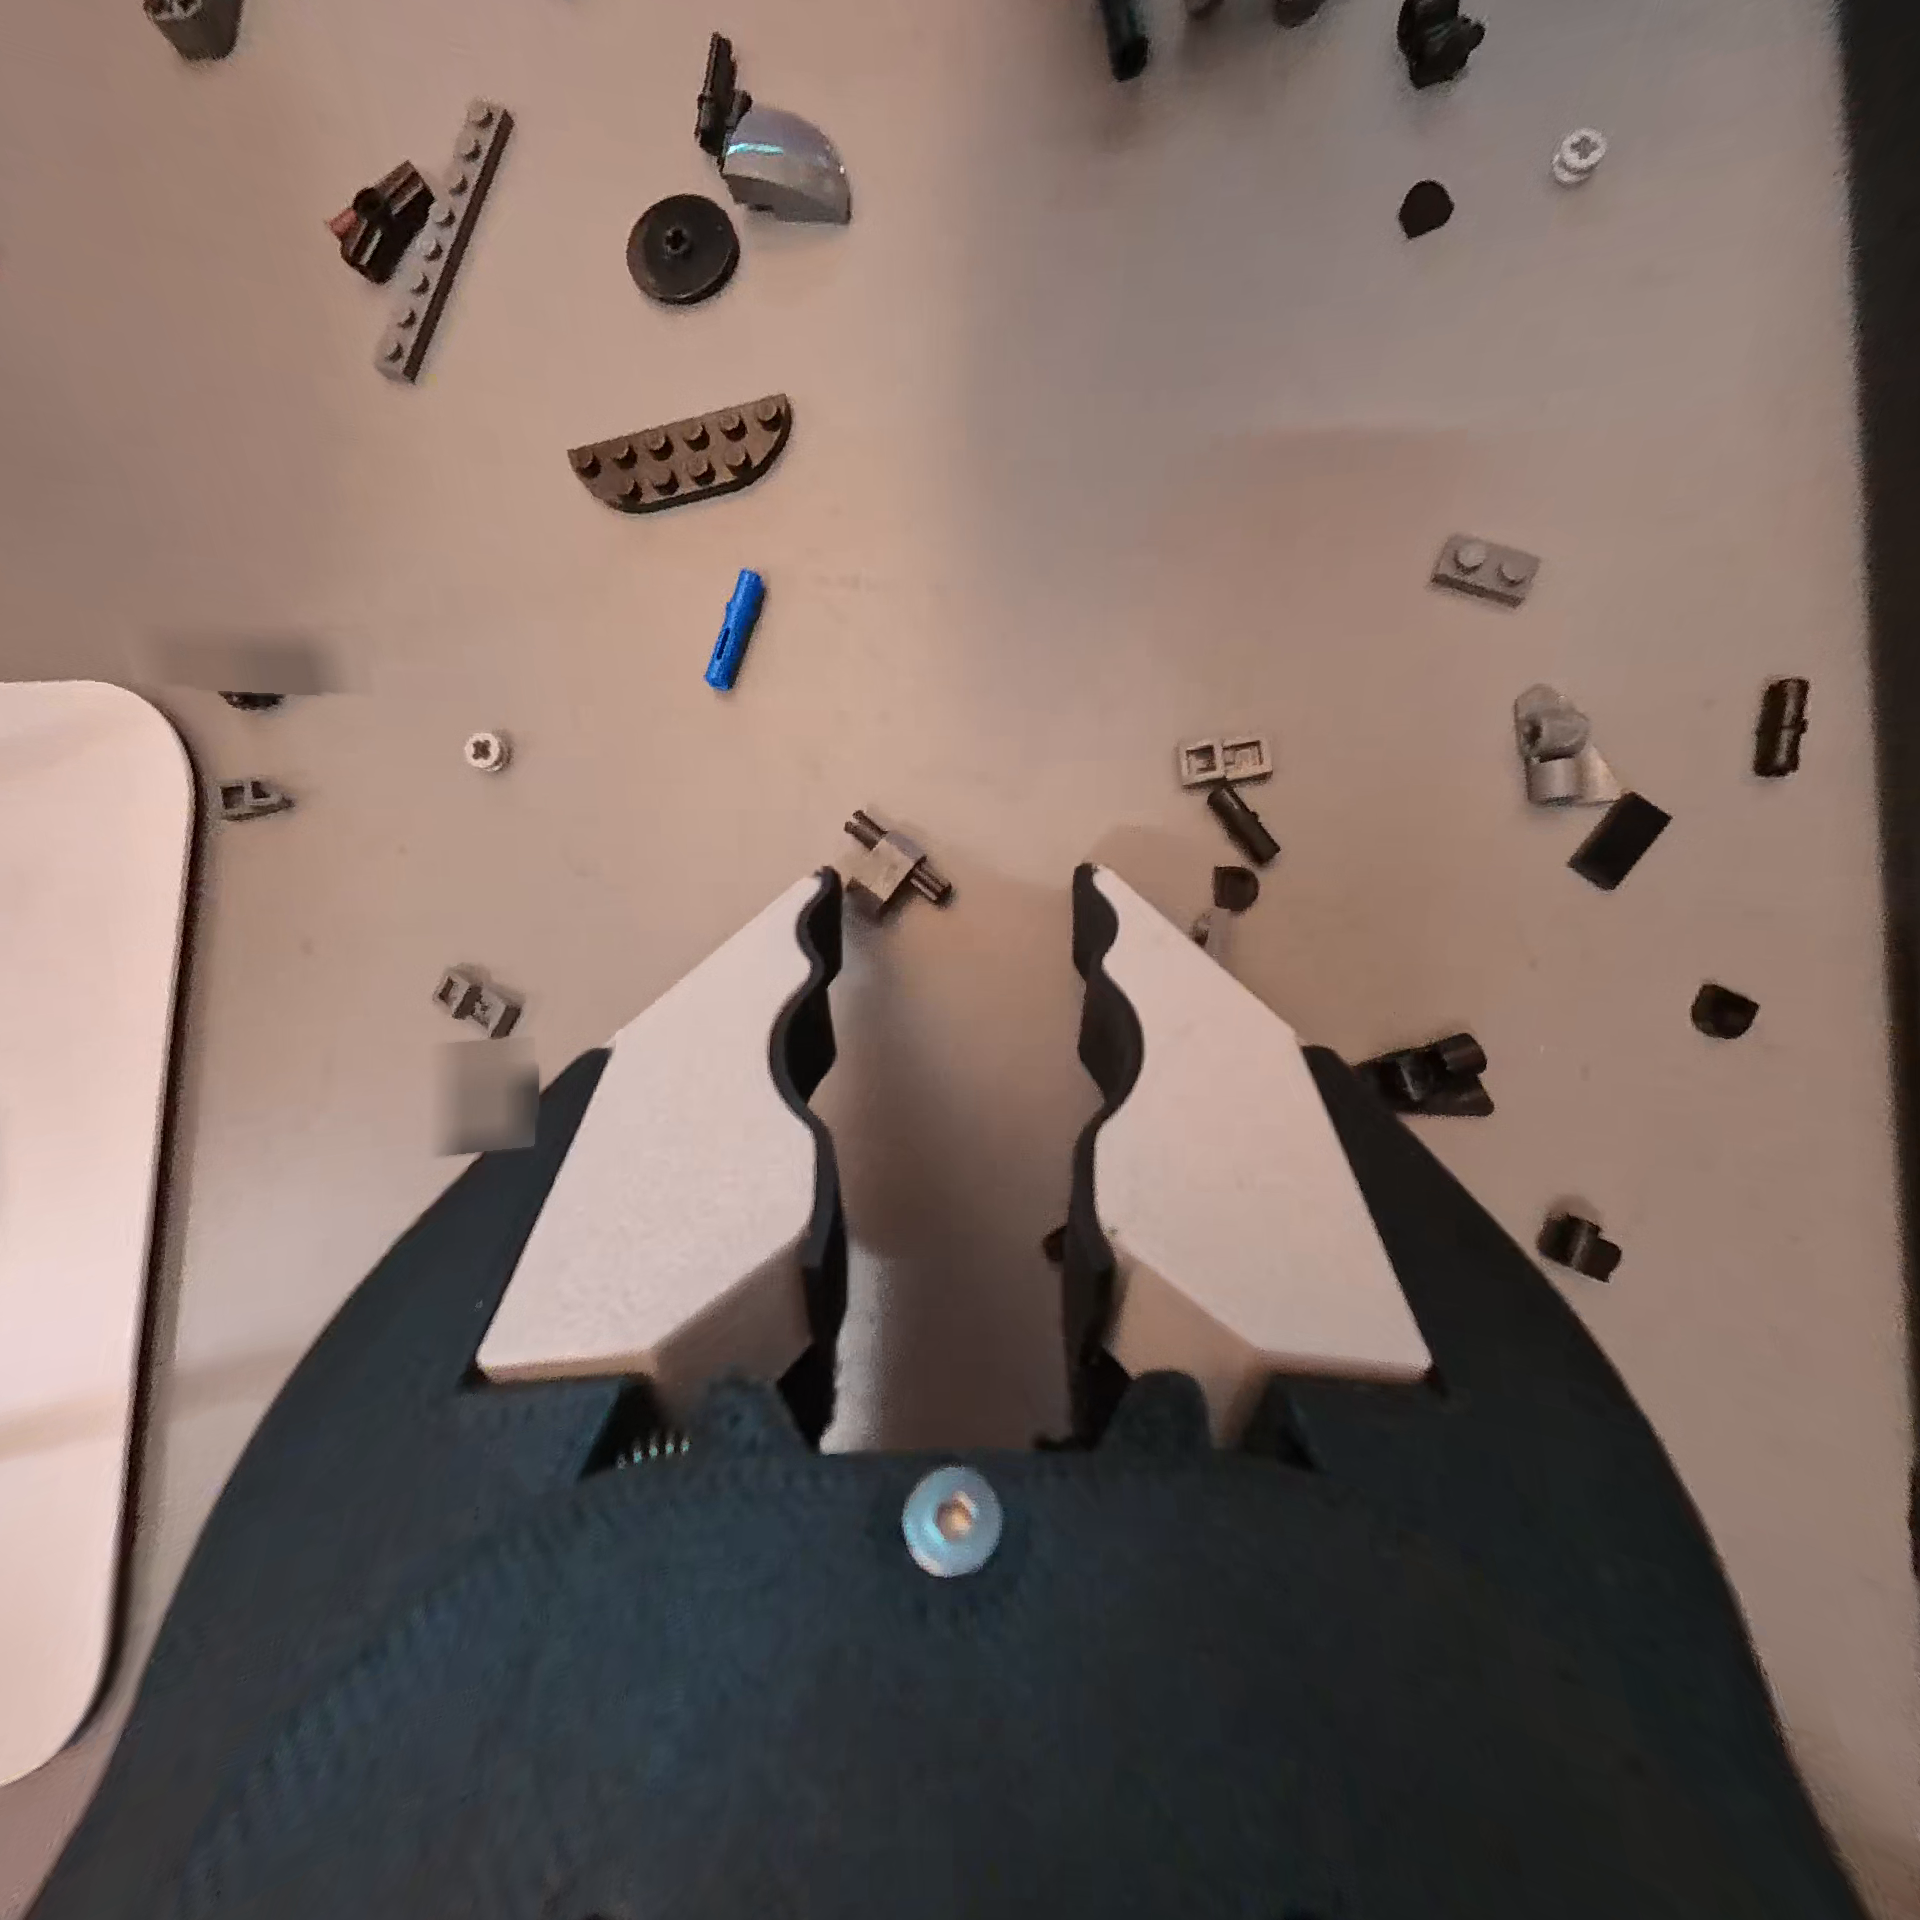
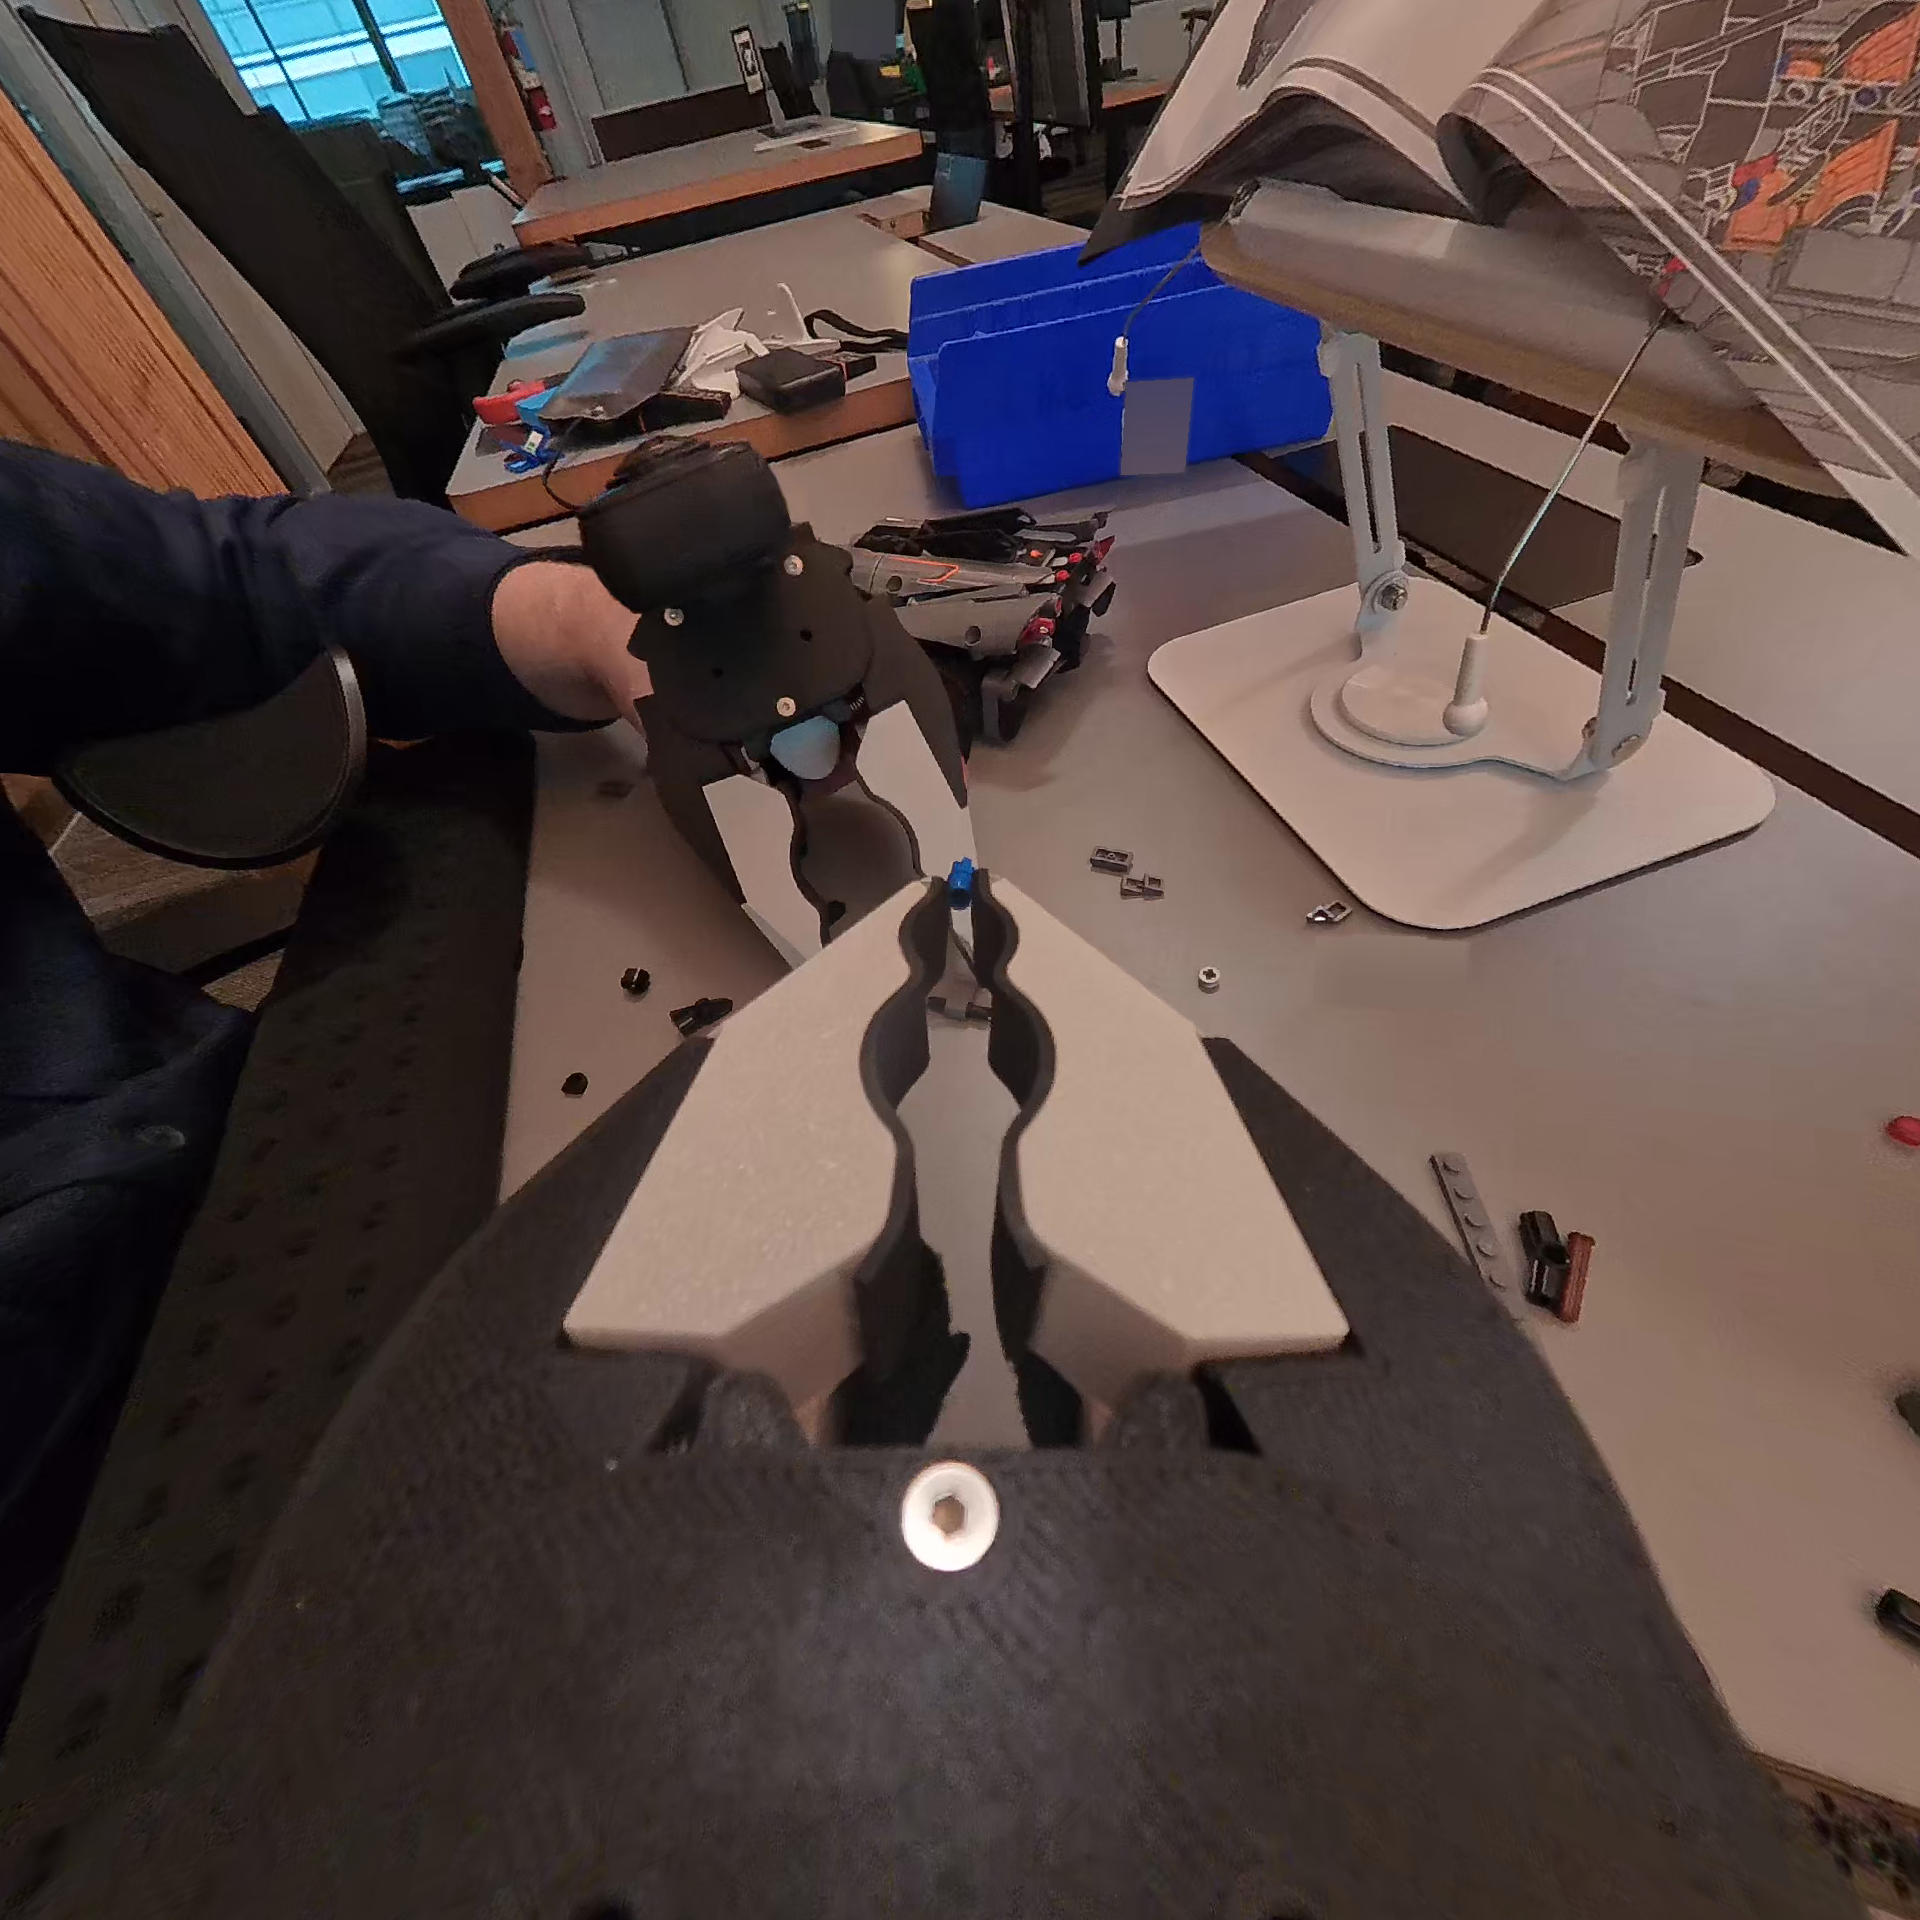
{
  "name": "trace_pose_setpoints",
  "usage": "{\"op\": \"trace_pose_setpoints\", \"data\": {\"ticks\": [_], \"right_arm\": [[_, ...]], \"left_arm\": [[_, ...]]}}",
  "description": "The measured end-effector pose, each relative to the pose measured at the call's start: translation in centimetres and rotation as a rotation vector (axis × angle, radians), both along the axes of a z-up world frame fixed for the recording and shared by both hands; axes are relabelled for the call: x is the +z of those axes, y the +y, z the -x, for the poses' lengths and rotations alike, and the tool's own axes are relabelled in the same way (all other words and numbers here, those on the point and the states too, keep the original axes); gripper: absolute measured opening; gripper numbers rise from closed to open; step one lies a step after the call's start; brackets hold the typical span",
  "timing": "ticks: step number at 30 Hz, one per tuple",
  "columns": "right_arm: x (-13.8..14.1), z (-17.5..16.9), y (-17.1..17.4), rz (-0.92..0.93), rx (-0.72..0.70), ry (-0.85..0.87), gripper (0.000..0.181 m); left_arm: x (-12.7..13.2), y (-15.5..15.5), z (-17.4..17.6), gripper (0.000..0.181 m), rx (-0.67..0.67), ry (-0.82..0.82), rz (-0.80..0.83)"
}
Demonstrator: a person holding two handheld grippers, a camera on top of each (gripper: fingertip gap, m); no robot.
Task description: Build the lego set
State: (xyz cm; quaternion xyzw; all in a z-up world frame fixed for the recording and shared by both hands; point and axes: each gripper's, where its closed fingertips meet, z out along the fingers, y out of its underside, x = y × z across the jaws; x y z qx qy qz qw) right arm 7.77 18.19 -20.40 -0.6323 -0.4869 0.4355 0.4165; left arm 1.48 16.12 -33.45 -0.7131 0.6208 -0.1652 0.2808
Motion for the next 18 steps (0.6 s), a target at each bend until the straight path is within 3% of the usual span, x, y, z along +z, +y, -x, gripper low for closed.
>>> {"op": "trace_pose_setpoints", "data": {"ticks": [10, 14, 18], "right_arm": [[0.0, 0.2, -0.3, -0.003, 0.013, 0.000, 0.001], [-0.1, 0.3, -0.3, -0.002, 0.014, -0.003, 0.001], [-0.2, 0.2, -0.3, 0.000, 0.013, -0.006, 0.001]], "left_arm": [[0.5, -3.3, -0.1, 0.026, -0.091, -0.001, 0.017], [1.8, -0.7, 1.2, 0.033, 0.003, -0.004, -0.042], [1.6, -0.1, 0.6, 0.036, 0.032, 0.009, -0.034]]}}
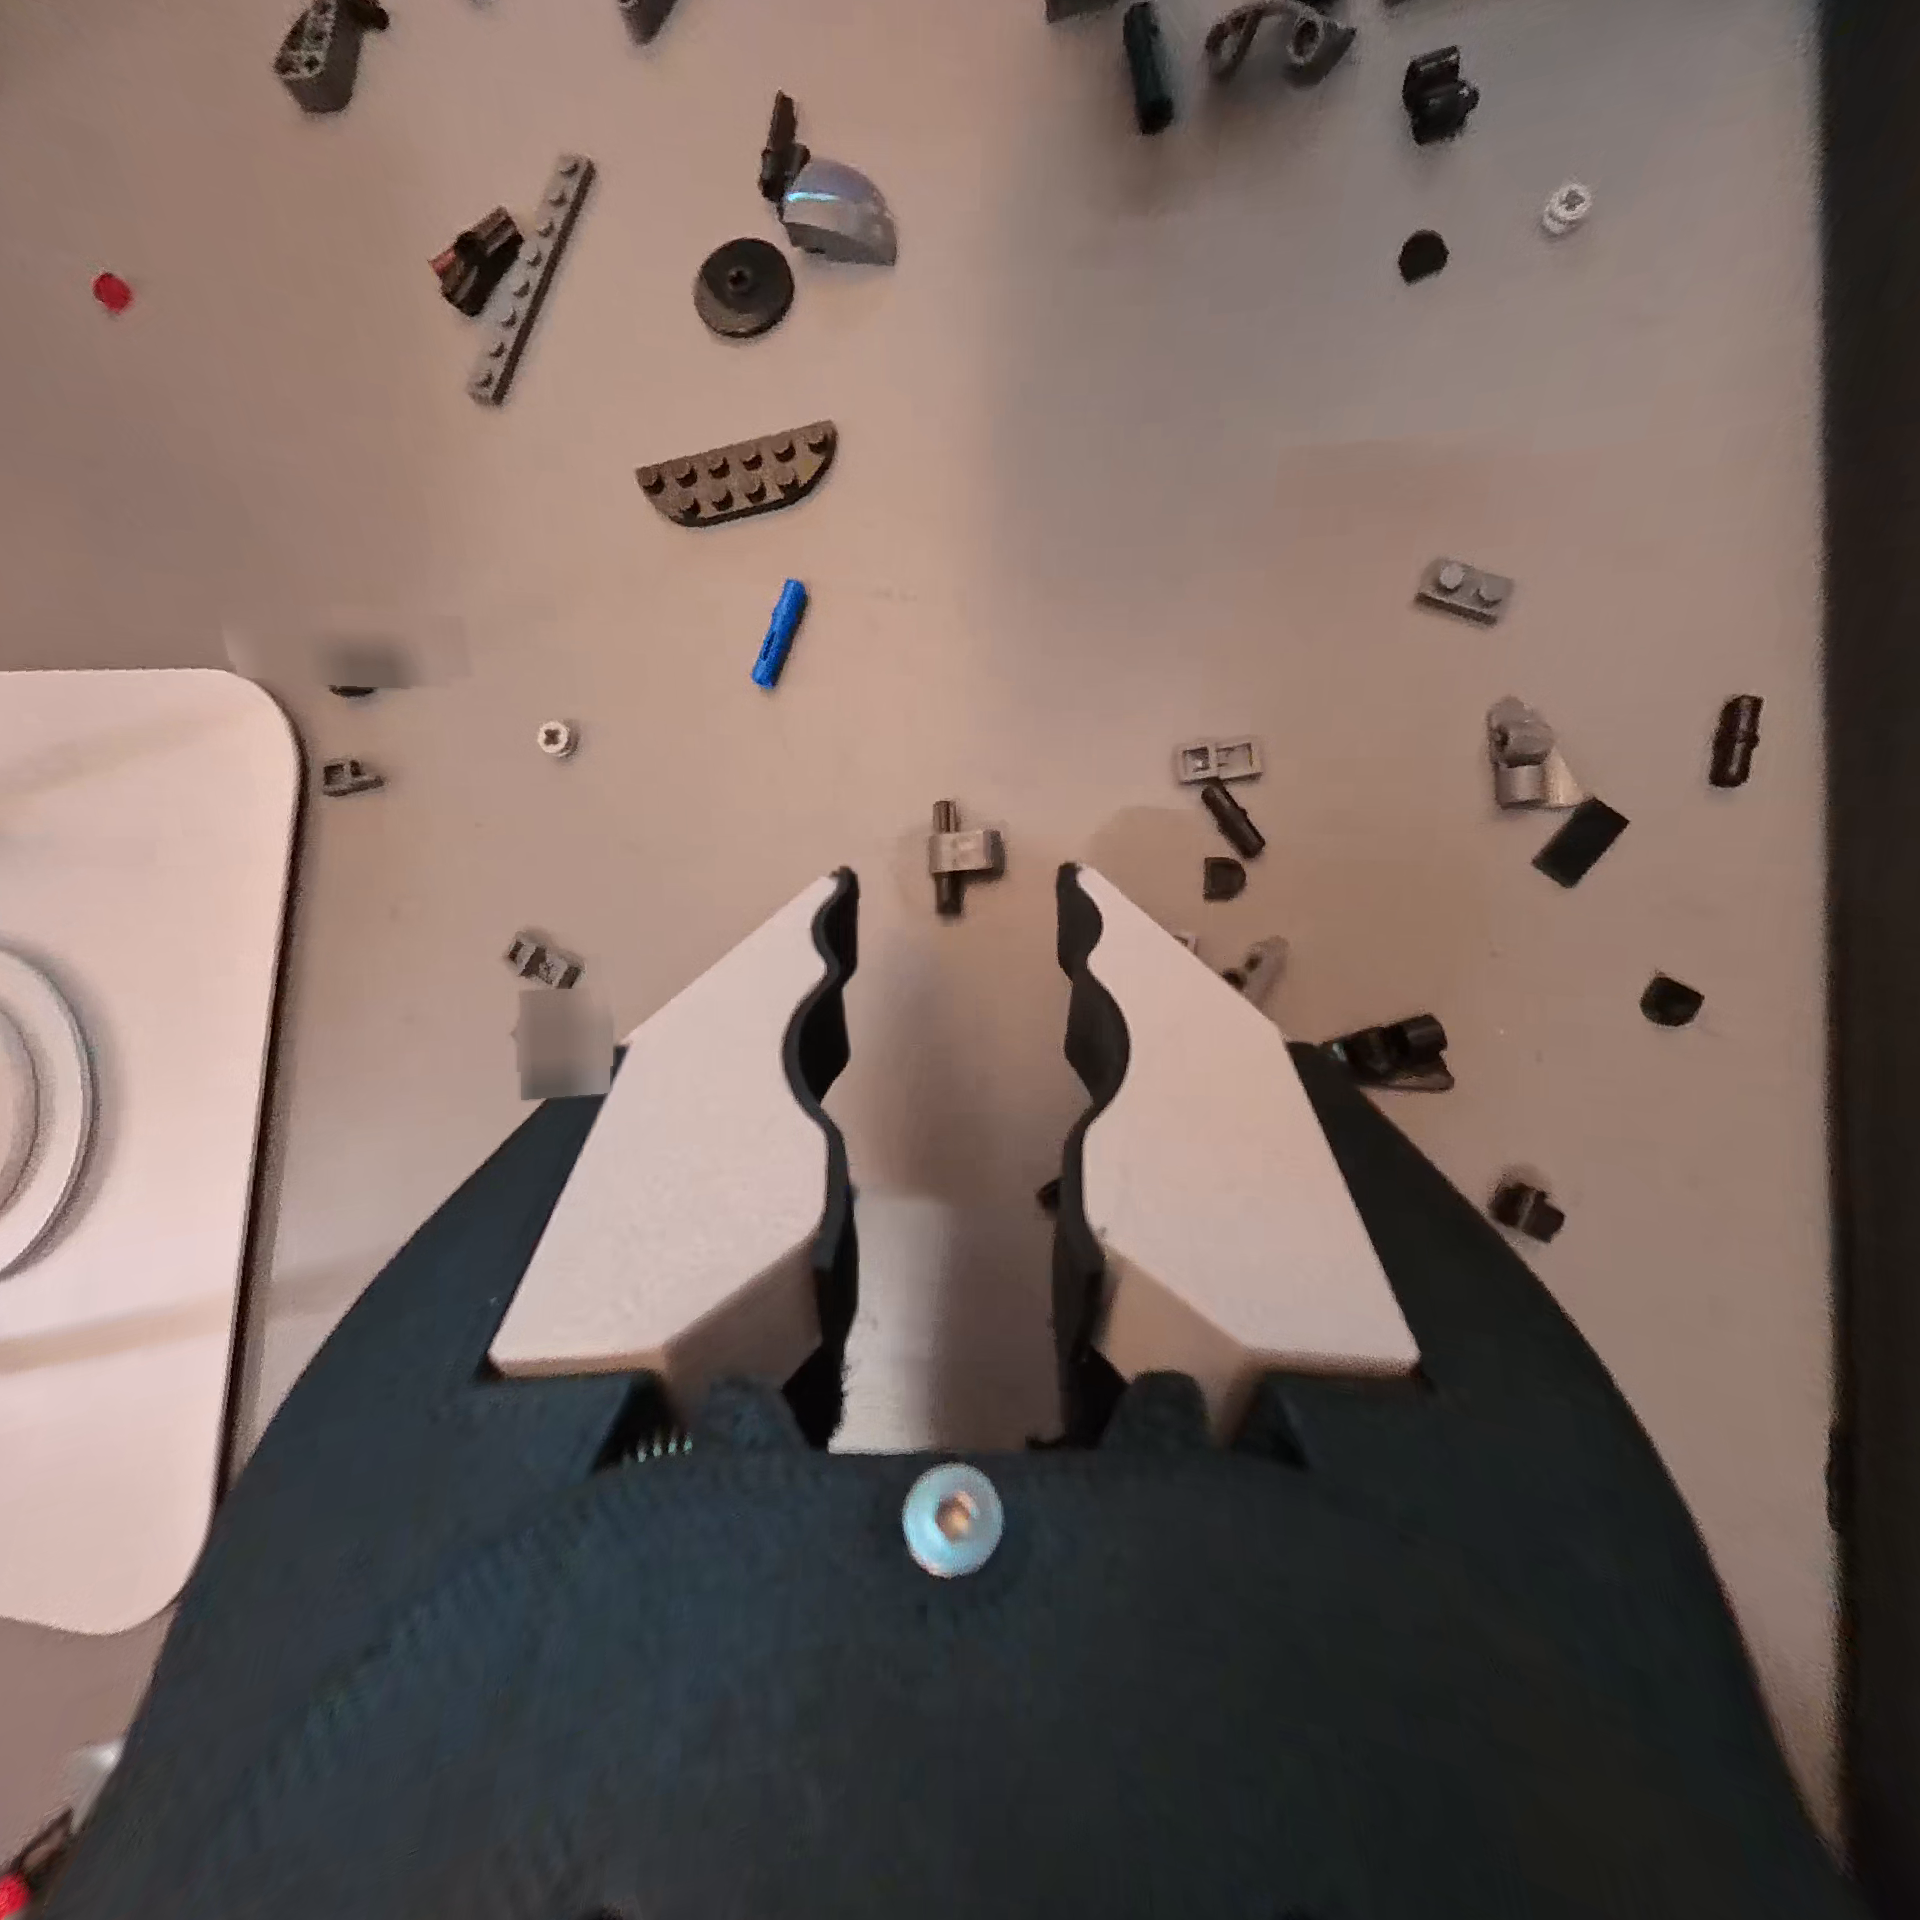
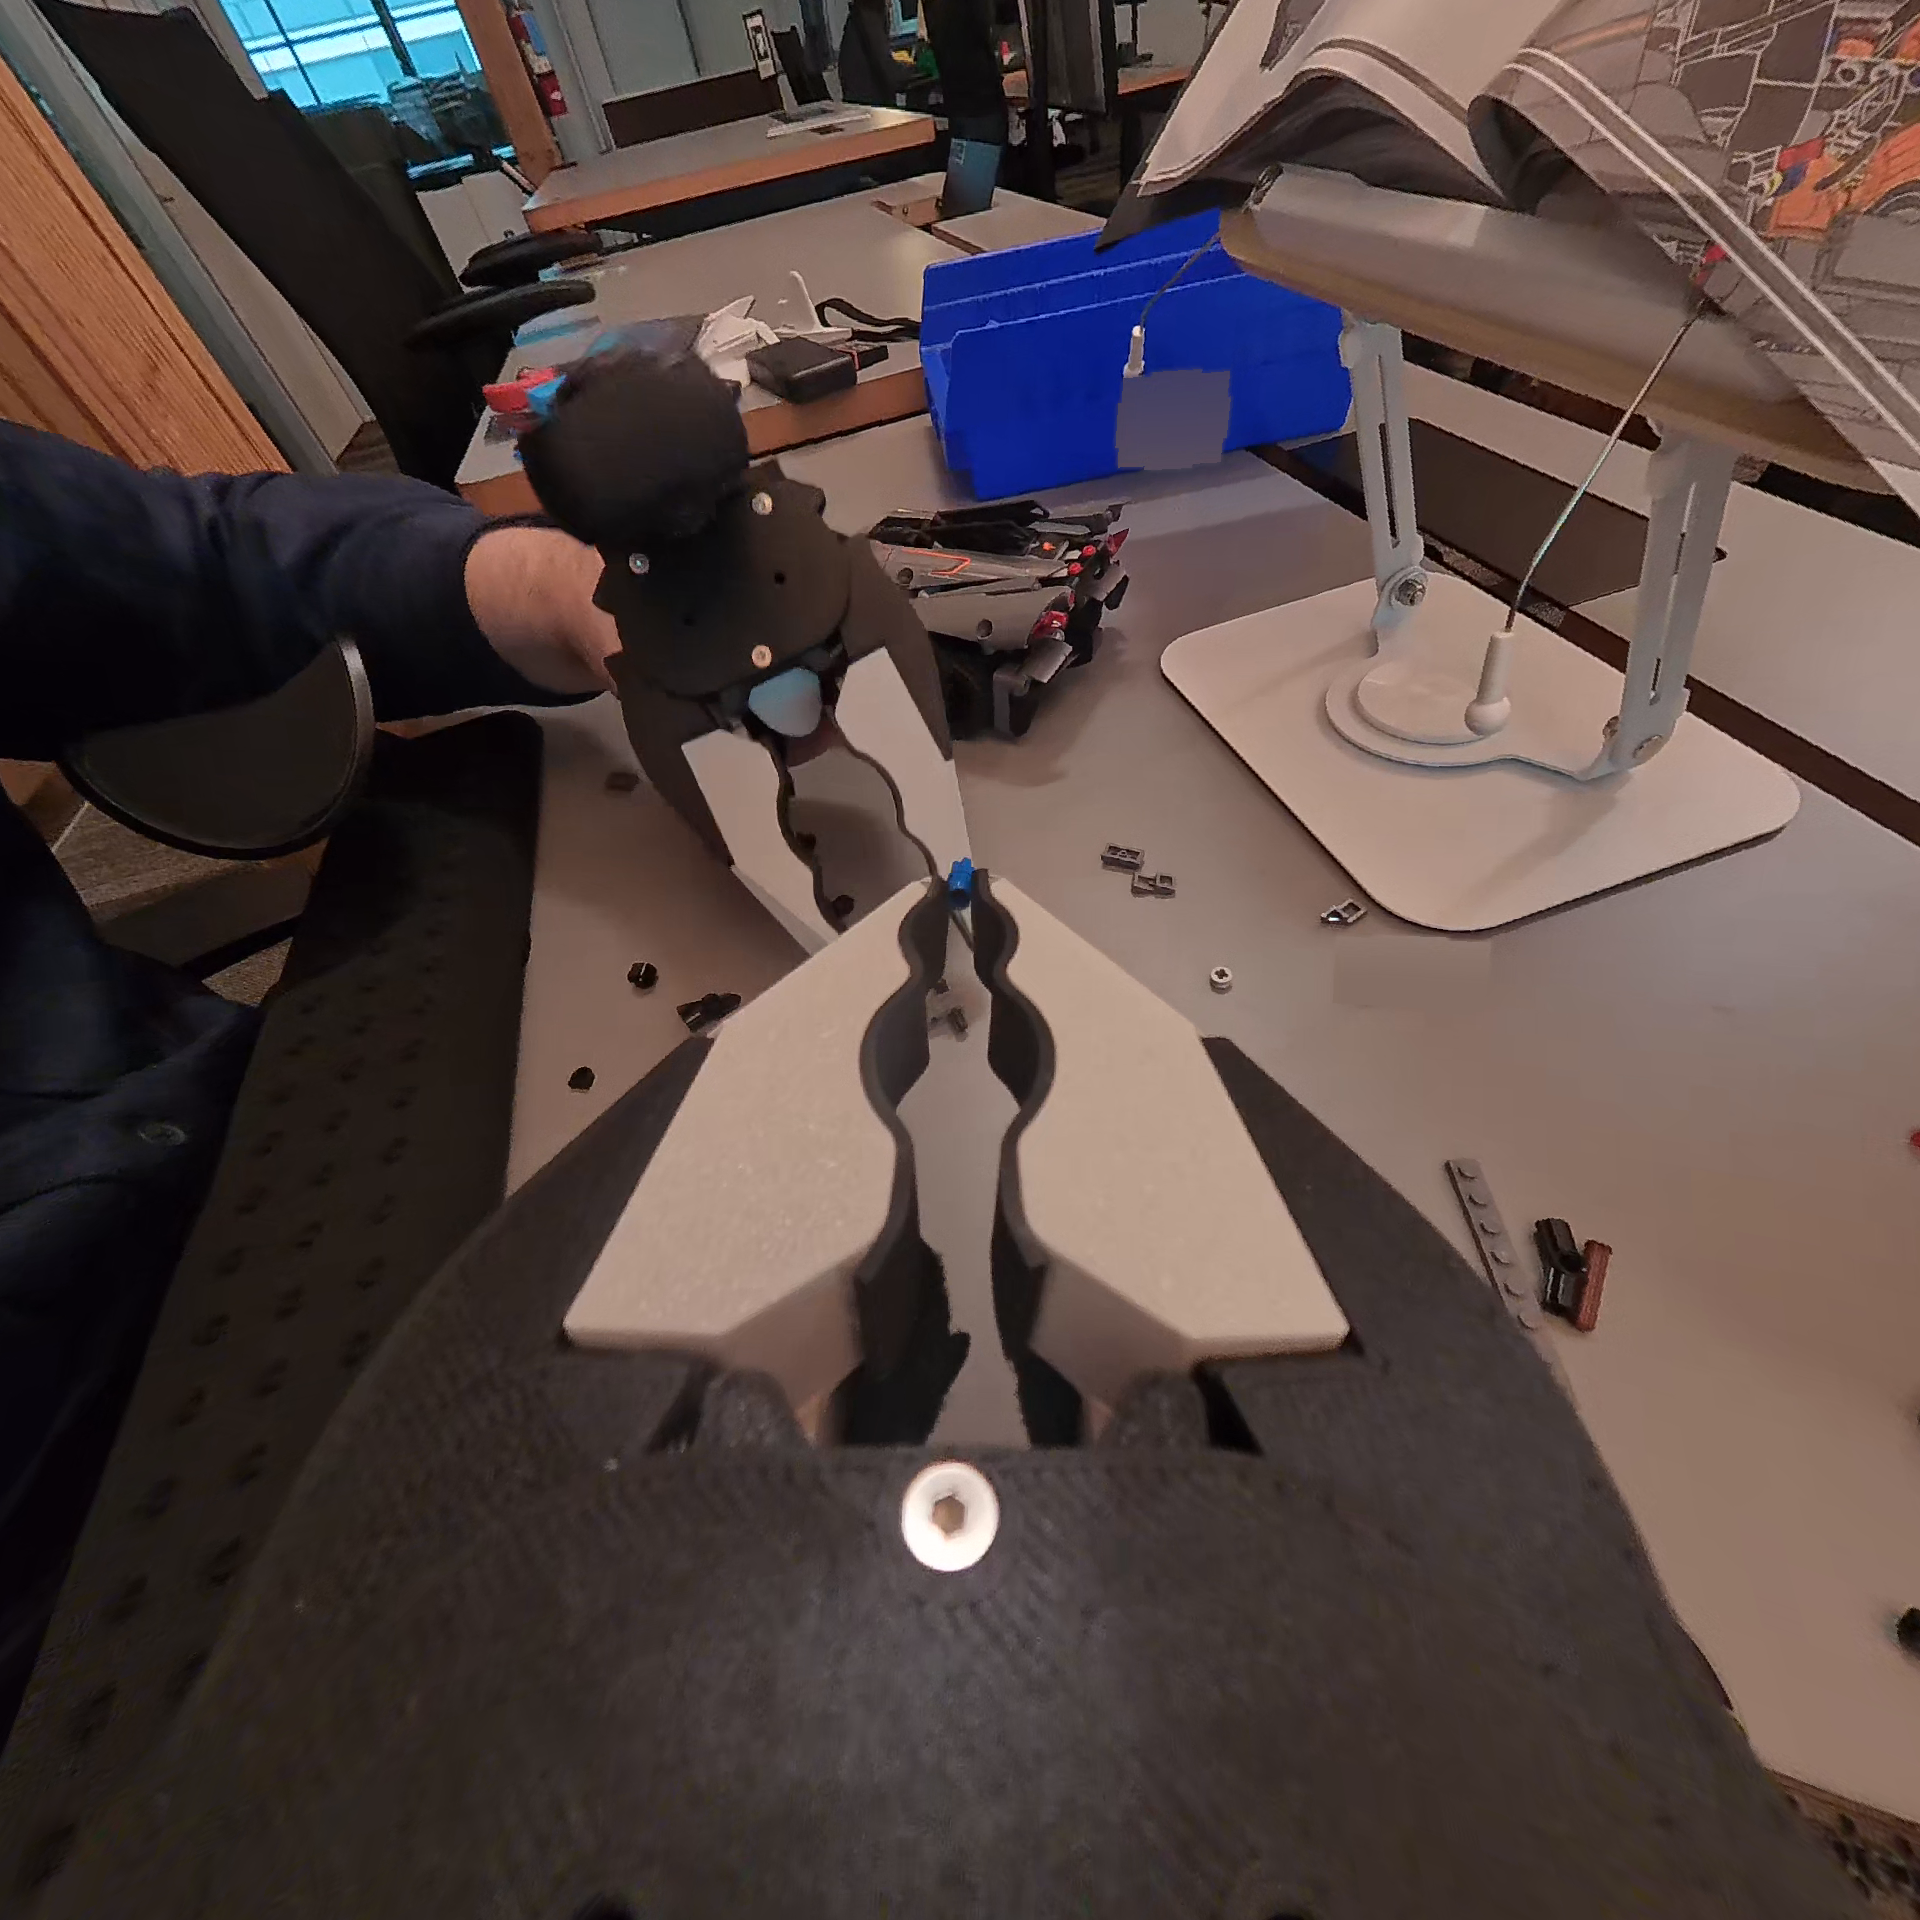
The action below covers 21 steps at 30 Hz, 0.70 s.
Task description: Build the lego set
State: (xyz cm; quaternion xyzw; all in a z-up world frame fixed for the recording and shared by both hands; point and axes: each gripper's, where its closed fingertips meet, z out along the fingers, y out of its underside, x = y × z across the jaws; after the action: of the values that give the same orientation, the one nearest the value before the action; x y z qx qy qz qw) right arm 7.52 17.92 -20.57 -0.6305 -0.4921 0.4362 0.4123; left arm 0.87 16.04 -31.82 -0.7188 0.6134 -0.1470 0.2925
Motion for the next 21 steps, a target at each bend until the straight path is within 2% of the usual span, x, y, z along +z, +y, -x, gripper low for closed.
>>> {"op": "trace_pose_setpoints", "data": {"ticks": [3, 8, 11, 14, 18, 21], "right_arm": [[-0.1, 0.0, 0.0, 0.002, 0.002, -0.001, 0.001], [-0.4, 0.2, -0.1, 0.010, 0.013, -0.012, 0.001], [-0.7, 0.4, -0.2, 0.014, 0.020, -0.021, 0.001], [-0.8, 0.4, -0.3, 0.016, 0.023, -0.024, 0.001], [-1.0, 0.7, -0.5, 0.016, 0.035, -0.023, 0.001], [-1.2, 1.2, -1.1, 0.017, 0.062, -0.021, 0.002]], "left_arm": [[-1.5, 0.0, -0.2, 0.034, -0.012, 0.072, -0.028], [-1.8, -0.3, -1.0, 0.013, -0.001, 0.029, 0.004], [-1.8, -0.2, -1.1, 0.012, 0.012, 0.021, 0.004], [-1.5, 0.4, -0.9, 0.012, 0.018, 0.029, -0.078], [1.8, 1.2, -1.7, 0.012, 0.056, -0.149, -0.167], [5.2, 1.2, -2.1, 0.012, 0.041, -0.277, -0.300]]}}
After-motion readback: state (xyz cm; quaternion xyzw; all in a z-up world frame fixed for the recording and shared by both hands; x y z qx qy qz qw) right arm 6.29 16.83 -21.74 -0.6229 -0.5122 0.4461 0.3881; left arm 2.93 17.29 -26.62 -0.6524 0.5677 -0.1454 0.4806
